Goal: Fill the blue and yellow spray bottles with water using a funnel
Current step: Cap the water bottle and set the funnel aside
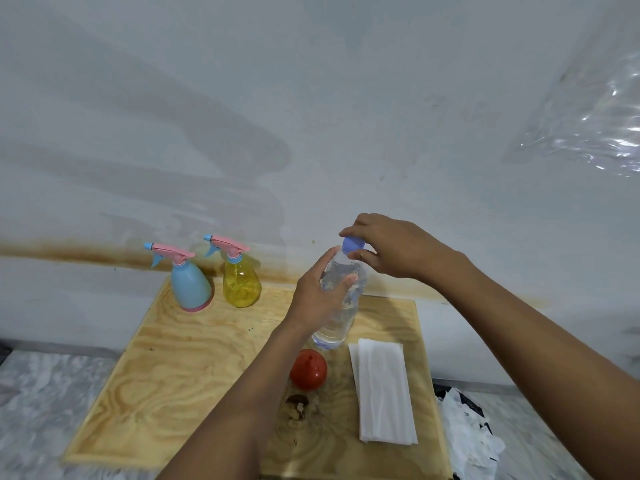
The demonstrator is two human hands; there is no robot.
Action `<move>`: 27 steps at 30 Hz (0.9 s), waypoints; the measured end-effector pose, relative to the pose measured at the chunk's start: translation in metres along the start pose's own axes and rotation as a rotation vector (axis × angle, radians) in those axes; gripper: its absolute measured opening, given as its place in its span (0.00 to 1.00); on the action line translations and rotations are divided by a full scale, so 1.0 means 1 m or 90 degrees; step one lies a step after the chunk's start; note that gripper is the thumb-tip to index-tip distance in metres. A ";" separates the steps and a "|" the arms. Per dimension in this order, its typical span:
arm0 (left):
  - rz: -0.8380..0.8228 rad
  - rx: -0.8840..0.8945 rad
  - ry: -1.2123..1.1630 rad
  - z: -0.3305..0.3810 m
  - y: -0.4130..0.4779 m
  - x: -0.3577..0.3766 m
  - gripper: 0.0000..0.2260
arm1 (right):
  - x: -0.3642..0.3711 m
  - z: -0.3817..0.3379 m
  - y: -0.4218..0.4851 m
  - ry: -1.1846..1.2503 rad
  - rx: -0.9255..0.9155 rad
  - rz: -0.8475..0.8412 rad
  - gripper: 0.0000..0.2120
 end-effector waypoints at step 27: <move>0.010 0.024 0.015 0.002 -0.005 0.004 0.27 | 0.018 -0.004 -0.005 0.197 0.137 0.054 0.18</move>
Point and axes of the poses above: each hand's wrist, its own y-axis towards the middle knuckle, its own x-axis out of the palm, z = x × y, the point moved 3 cm from there along y, towards the middle knuckle, and after that the axes turned 11 degrees about -y, right-handed, at the moved point
